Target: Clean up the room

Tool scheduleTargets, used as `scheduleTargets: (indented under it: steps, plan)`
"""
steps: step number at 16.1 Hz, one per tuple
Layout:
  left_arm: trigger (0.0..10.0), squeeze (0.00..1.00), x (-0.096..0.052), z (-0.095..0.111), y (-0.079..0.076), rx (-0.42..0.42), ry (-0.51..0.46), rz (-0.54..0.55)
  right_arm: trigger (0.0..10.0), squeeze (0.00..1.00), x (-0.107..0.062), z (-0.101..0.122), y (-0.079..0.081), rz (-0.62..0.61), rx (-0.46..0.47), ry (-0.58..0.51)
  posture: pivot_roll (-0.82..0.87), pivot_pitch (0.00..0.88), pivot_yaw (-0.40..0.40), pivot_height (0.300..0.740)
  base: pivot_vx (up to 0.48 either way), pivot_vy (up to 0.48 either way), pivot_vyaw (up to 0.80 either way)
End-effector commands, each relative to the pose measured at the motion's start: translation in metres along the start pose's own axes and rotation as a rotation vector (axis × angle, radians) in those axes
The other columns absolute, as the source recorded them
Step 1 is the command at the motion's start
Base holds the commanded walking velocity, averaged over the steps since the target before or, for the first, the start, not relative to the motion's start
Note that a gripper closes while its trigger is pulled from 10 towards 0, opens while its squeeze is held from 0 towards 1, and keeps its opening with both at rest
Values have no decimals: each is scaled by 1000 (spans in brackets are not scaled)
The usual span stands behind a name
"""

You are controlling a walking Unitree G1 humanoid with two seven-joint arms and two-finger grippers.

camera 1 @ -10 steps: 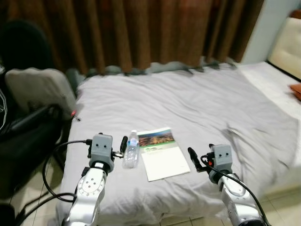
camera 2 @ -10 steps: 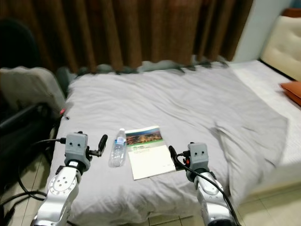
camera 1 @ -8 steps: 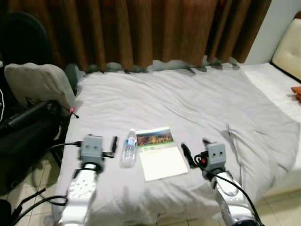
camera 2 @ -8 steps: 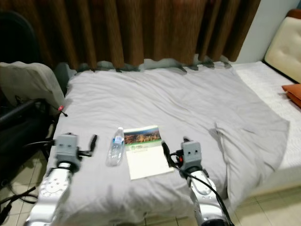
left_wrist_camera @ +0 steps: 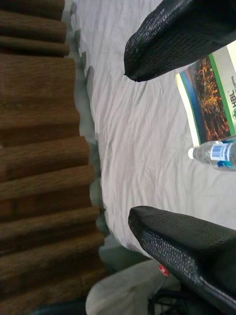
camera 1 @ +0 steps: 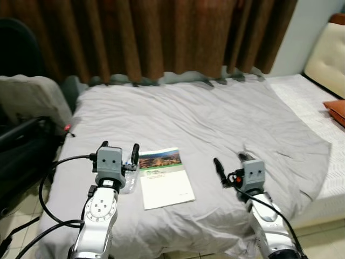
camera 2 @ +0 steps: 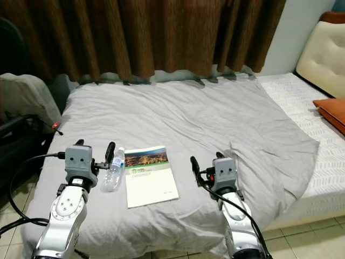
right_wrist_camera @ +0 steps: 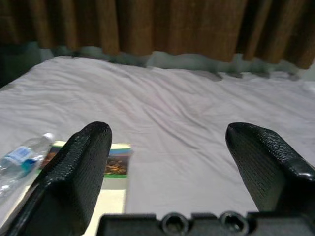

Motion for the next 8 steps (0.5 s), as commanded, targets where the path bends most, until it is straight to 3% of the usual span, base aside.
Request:
scheduleTargets:
  steps: [1, 6, 8]
  plan:
    - [10000, 1000, -1, -7, 0, 9, 29, -9, 10000, 0, 1, -3, 1, 4, 19, 16, 63, 23, -35, 740, 0, 0, 0]
    - [10000, 1000, 5, -12, 5, 165, 66, 20, 10000, 0, 3, -6, 9, 30, 70, 34, 52, 25, -24, 740, 0, 0, 0]
    - [10000, 1000, 7, -13, 4, 184, 77, 23, 10000, 0, 3, -8, 9, 35, 73, 53, 48, 24, -21, 740, 0, 0, -763]
Point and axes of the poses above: a point about 5 cm out from each wrist's last joint towards the gripper, its own x axis pointing out of the wrist towards the gripper, its own z axis along the axis of the wrist's last joint, y = z × x, the point moved 6 cm from there along x, pointing out of the wrist towards the gripper, and after that the axes turned 11 degrees about x, right-handed, at the moved point
